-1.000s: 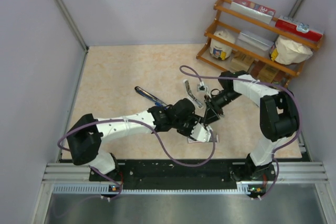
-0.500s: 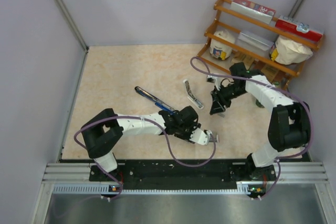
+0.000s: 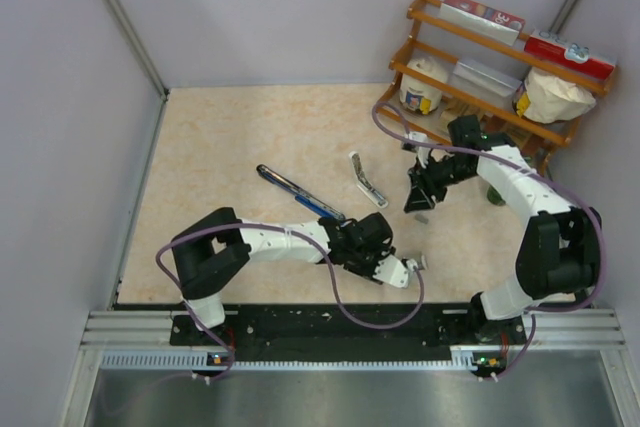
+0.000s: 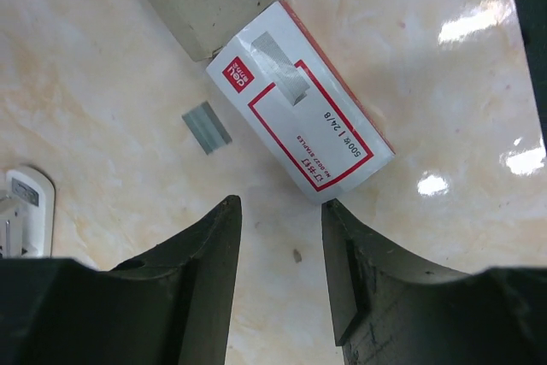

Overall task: Load the staples into the stapler
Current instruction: Place the staple at the center of the board.

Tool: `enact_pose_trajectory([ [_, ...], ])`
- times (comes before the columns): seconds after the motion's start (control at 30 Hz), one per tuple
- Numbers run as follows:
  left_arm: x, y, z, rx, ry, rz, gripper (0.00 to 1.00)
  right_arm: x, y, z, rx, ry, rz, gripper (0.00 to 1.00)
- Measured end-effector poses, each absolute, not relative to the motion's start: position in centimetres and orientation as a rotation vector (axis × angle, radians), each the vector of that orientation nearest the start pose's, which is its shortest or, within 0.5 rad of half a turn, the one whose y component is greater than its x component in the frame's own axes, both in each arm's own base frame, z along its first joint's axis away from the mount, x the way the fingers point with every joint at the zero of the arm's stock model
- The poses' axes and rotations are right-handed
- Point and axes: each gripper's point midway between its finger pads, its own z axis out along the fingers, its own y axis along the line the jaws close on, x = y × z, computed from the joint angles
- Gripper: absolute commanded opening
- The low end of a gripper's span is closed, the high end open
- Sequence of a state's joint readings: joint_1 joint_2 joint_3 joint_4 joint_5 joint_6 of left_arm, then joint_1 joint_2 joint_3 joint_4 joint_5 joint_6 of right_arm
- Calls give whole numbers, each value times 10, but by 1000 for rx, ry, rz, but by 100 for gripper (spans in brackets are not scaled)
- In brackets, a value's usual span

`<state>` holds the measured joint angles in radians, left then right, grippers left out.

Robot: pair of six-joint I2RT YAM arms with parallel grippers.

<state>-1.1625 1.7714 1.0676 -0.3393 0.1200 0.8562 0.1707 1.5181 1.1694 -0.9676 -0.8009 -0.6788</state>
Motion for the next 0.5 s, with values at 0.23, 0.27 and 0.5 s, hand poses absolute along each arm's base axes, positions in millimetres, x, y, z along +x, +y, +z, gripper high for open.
enact_pose_trajectory([
  [0.23,163,-391,30,2236,1357,-294,49,261,148,133,-1149,2267,939,45],
  [0.27,163,-394,30,2231,1359,-297,51,262,147,133,-1148,2270,935,45],
  [0.5,170,-396,36,2190,1395,-291,62,263,142,122,-1141,2296,898,43],
])
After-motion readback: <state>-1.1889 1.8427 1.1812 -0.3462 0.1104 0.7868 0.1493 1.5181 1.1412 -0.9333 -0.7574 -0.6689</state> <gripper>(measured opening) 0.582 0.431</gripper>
